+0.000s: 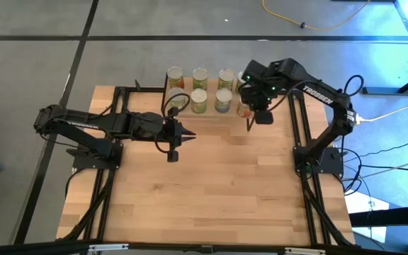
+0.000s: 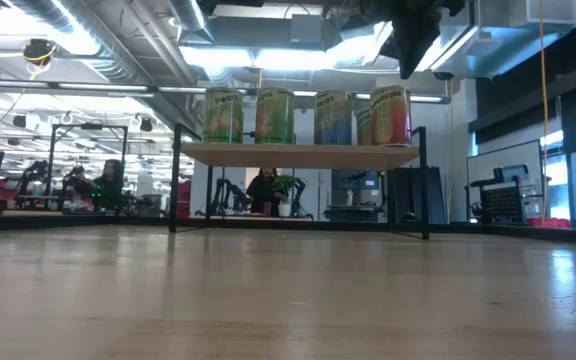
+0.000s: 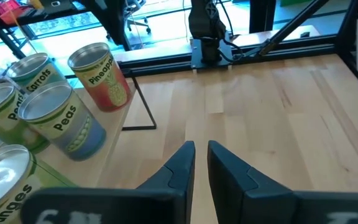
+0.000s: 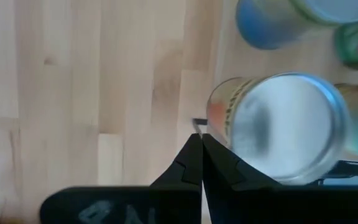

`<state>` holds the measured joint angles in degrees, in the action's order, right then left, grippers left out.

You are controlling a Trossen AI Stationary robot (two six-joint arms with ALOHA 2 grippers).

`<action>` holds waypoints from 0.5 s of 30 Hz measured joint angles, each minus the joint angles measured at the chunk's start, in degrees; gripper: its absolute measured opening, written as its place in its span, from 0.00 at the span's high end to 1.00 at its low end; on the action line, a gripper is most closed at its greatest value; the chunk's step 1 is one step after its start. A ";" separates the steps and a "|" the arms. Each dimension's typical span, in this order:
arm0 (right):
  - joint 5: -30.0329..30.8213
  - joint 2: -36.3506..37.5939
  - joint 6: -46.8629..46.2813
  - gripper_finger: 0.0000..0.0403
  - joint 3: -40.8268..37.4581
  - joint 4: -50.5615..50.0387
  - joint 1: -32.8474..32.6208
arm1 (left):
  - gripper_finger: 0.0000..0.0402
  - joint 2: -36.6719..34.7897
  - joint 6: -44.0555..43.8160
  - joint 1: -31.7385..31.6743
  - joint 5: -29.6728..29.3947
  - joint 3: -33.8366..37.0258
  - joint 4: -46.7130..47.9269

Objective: Pick and place cans onto a shelf
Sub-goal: Put the canned pineapples on the shelf

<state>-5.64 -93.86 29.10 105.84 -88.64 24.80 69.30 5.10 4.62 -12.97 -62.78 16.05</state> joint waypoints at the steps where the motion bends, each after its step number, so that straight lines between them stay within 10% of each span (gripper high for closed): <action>1: -0.01 0.00 0.01 1.00 -0.46 0.02 0.00 | 0.91 0.00 0.00 0.00 -0.02 0.00 0.00; 15: 4.51 0.00 1.30 1.00 -6.75 3.95 0.13 | 1.00 0.00 0.00 0.00 -0.04 0.00 0.00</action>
<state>-1.13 -93.86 30.40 99.09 -84.69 24.93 69.30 5.10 4.62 -13.02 -62.78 16.05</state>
